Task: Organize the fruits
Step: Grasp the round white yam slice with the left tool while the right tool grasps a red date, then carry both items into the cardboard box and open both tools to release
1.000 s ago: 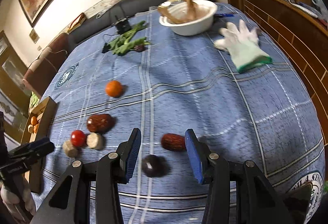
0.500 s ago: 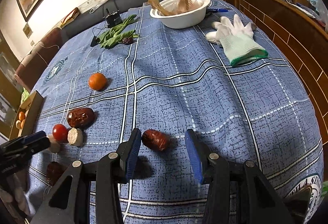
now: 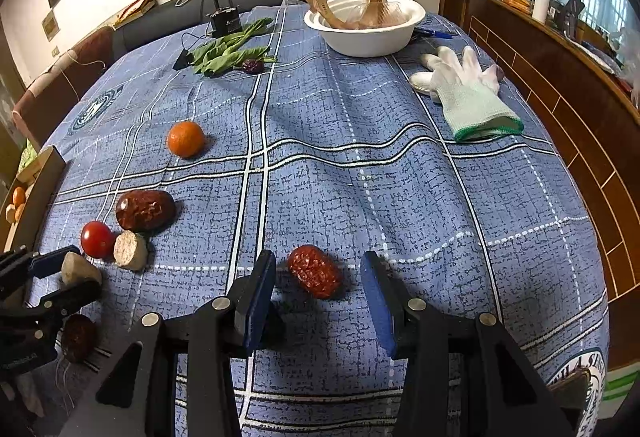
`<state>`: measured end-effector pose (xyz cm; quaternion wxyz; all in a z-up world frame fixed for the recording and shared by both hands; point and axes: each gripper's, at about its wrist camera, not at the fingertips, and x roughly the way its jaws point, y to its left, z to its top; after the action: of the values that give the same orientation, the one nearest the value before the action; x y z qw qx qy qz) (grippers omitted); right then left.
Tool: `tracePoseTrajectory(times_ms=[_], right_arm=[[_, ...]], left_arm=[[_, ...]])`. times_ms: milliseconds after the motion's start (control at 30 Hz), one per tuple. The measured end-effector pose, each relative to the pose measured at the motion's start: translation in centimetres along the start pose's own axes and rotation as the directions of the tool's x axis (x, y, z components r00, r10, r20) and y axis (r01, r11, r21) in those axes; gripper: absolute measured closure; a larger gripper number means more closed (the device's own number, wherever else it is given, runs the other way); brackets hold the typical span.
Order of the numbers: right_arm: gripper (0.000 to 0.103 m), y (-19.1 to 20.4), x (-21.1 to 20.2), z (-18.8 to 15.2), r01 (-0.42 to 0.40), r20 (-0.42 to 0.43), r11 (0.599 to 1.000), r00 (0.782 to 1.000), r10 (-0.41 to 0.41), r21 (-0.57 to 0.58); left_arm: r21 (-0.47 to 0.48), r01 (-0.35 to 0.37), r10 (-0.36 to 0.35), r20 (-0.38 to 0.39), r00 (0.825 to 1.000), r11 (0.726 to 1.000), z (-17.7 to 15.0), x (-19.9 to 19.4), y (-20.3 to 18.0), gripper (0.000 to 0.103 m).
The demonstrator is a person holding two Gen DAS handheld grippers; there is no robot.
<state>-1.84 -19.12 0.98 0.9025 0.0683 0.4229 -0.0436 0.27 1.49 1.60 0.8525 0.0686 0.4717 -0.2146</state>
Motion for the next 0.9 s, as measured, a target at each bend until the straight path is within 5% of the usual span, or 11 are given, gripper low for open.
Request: tracePoseTrajectory(times_ms=[100, 200, 600, 900], right_arm=[[0.065, -0.4, -0.1, -0.1, -0.001, 0.010, 1.000, 1.000, 0.001, 0.018], [0.075, -0.9, -0.2, -0.1, -0.021, 0.017, 0.999, 1.000, 0.020, 0.047], [0.075, -1.6, -2.1, -0.2, -0.075, 0.043, 0.992, 0.997, 0.071, 0.104], [0.075, 5.2, -5.9, 0.7, -0.161, 0.096, 0.986, 0.982, 0.163, -0.032]], left_arm=[[-0.039, 0.006, -0.006, 0.009, 1.000, 0.999, 0.1, -0.1, 0.7, 0.079], [-0.049, 0.000, 0.001, 0.028, 1.000, 0.999, -0.1, -0.4, 0.9, 0.079], [-0.122, 0.028, -0.013, 0.115, 0.993, 0.992, -1.6, -5.0, 2.0, 0.079], [-0.222, -0.035, 0.066, 0.137, 0.988, 0.974, -4.0, -9.0, 7.0, 0.078]])
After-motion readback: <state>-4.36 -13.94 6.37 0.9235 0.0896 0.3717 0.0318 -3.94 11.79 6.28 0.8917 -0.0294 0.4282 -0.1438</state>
